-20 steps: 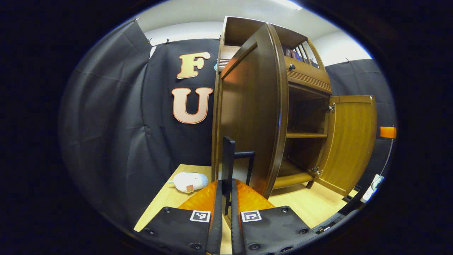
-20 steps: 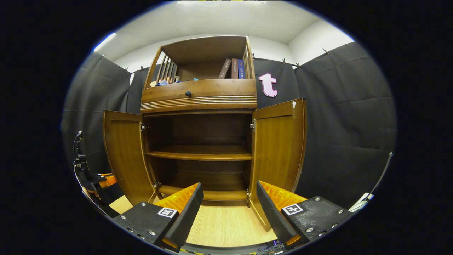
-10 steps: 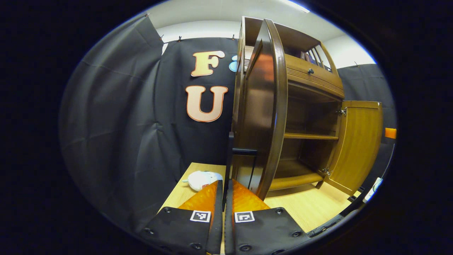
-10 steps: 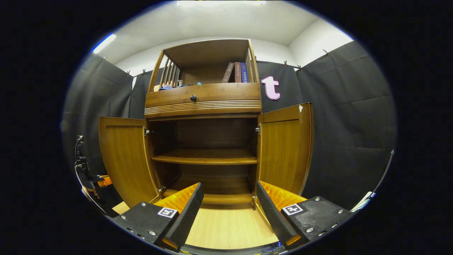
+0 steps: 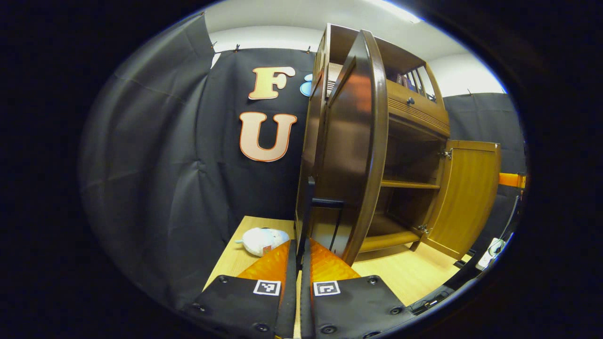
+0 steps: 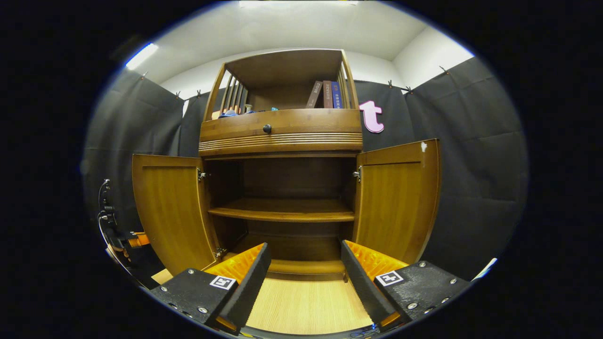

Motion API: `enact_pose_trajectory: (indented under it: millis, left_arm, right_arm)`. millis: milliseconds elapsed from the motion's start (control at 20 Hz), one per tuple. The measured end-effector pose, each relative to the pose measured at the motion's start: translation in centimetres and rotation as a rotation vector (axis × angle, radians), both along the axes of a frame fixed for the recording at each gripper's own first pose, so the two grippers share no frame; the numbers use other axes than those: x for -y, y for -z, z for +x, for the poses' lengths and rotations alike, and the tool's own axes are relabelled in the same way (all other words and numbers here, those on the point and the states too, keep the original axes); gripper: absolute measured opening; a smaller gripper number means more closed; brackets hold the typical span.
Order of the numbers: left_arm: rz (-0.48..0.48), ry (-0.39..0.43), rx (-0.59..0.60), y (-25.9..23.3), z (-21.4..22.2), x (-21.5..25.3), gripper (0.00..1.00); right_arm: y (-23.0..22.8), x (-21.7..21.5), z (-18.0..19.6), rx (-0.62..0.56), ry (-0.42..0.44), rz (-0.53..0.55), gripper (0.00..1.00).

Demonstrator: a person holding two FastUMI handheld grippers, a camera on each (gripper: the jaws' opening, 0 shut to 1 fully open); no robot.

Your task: Open the right door of the double-door shoe cabinet with the right hand, and open the left door with the left hand.

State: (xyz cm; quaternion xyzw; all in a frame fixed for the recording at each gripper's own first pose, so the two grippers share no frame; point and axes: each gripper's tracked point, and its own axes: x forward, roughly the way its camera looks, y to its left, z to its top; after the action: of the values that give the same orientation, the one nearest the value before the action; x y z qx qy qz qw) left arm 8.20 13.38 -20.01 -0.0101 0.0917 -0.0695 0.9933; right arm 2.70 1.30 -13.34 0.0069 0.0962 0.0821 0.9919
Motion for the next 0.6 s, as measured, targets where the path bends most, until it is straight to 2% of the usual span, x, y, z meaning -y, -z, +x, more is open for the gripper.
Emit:
enact_pose_trajectory:
  millis: [100, 150, 250, 350, 500, 550, 600]
  left_arm:
    - [-0.021, 0.011, -0.003, -0.2, -0.4, -0.1, 0.12]
    - [-0.024, 0.009, 0.004, -0.5, -0.5, -0.4, 0.05]
    - [-0.041, 0.008, 0.025, -1.6, -0.9, -0.6, 0.23]
    - [-0.040, -0.010, 0.035, -2.7, -1.1, -1.3, 0.23]
    - [-0.009, -0.061, 0.054, -5.1, -2.0, -1.9, 0.32]
    - [0.002, -0.082, 0.066, -6.1, -2.4, -2.1, 0.36]
    - [0.011, -0.109, 0.074, -7.1, -2.7, -2.5, 0.28]
  right_arm:
    - [-0.1, -0.5, 0.5, 0.001, -0.013, -0.004, 0.92]
    - [-0.1, -0.9, 0.7, 0.000, -0.018, -0.002, 0.92]
    - [-0.1, -1.3, 0.8, 0.002, -0.027, 0.000, 0.92]
    - [0.0, -1.4, 1.0, 0.001, -0.030, 0.001, 0.92]
    - [-0.1, -1.2, 1.1, 0.002, -0.025, 0.014, 0.92]
    - [-0.1, -1.1, 1.1, 0.000, -0.021, 0.019, 0.99]
    - [-0.2, -0.8, 1.0, -0.001, -0.017, 0.024, 0.86]
